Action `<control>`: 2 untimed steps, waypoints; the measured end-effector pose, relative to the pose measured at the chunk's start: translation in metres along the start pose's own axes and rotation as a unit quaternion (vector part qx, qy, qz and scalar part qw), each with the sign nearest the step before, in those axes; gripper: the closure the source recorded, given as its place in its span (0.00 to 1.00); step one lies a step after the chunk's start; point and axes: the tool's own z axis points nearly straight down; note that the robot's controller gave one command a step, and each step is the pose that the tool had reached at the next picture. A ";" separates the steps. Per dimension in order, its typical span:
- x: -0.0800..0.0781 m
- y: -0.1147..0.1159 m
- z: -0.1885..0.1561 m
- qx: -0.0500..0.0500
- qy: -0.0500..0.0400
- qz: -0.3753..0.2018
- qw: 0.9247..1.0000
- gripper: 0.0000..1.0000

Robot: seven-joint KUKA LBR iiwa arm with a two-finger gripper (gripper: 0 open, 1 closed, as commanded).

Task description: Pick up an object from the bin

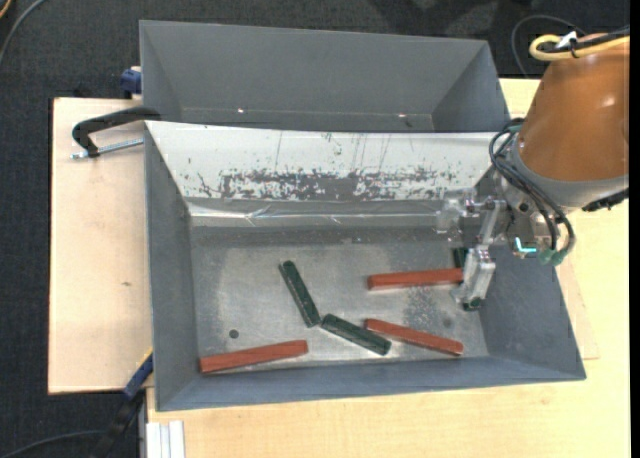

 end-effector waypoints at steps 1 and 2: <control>-0.044 -0.008 0.174 0.000 -0.001 -0.001 1.000 0.00; -0.061 -0.036 0.137 0.001 -0.008 0.023 1.000 0.00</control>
Offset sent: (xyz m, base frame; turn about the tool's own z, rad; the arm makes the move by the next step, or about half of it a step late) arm 0.0429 -0.0089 -0.1708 -0.0016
